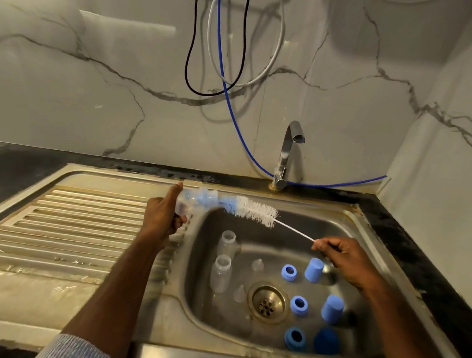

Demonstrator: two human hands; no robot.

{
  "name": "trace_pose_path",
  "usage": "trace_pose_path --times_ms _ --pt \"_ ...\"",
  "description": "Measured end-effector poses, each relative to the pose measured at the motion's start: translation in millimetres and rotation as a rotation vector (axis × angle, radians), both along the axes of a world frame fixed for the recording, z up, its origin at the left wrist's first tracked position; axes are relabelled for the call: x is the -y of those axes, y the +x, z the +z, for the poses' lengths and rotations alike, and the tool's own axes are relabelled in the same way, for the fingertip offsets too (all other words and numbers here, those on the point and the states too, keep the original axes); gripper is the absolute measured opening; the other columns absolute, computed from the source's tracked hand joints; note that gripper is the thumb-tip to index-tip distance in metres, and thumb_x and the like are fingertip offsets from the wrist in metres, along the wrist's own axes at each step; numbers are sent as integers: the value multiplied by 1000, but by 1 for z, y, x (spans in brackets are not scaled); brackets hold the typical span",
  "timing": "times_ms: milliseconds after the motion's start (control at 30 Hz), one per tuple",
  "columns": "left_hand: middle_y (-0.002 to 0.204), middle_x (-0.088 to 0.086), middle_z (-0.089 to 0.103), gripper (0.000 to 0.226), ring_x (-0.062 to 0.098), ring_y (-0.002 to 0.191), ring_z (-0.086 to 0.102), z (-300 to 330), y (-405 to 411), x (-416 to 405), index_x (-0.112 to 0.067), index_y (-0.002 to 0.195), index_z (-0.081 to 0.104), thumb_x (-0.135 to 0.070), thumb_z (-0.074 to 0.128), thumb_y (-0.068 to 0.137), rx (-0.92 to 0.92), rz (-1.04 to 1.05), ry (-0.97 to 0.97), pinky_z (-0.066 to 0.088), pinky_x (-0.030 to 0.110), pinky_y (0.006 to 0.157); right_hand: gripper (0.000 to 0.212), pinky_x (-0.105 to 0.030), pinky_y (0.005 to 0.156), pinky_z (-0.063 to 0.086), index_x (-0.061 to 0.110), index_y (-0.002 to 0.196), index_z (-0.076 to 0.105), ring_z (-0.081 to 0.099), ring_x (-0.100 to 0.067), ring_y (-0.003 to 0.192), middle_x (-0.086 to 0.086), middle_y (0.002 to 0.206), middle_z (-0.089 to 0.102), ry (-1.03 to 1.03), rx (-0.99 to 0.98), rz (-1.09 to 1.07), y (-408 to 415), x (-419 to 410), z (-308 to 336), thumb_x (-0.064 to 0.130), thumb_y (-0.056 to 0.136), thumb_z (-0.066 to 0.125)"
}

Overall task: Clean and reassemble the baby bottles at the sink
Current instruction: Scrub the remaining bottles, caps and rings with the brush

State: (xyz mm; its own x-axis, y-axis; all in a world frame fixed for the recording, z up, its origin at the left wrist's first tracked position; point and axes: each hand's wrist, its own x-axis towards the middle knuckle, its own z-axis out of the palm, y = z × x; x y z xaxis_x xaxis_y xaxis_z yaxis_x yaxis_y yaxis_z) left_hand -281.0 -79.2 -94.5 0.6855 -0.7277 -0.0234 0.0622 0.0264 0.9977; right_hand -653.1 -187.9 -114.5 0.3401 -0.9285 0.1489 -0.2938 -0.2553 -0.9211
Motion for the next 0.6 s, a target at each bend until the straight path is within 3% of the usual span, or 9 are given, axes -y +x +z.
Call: trace_pose_path --times_ms 100,233,400,467,600 --pt "64 13 59 64 16 44 49 -1 -10 3 -1 98 69 -62 51 95 -1 3 11 40 23 44 20 -8 70 48 14 83 75 65 3 73 6 77 74 -19 -87 65 12 -6 -5 7 97 62" --pt "64 12 60 63 16 45 50 3 -4 1 0 94 69 -63 58 91 -19 44 4 41 23 43 17 -9 70 48 9 86 75 63 -10 77 -7 86 75 -9 2 23 4 -3 -1 8 97 62" --pt "66 12 62 60 15 45 51 -4 -16 3 -5 99 70 -63 54 93 50 19 16 42 23 43 22 -7 68 46 17 82 75 61 2 71 8 76 71 -11 -140 86 14 -6 -5 14 98 61" --pt "66 12 63 62 16 46 52 -2 -12 2 -3 97 70 -64 58 90 51 36 18 44 26 46 22 -8 66 45 18 82 75 59 3 67 11 70 70 -1 -95 61 8 -4 -3 14 98 61" --pt "62 11 62 63 14 42 51 -3 -5 2 -2 92 70 -64 60 89 37 59 28 42 26 44 23 -9 66 47 18 83 75 59 1 68 5 71 69 14 -109 47 0 1 -6 16 100 59"
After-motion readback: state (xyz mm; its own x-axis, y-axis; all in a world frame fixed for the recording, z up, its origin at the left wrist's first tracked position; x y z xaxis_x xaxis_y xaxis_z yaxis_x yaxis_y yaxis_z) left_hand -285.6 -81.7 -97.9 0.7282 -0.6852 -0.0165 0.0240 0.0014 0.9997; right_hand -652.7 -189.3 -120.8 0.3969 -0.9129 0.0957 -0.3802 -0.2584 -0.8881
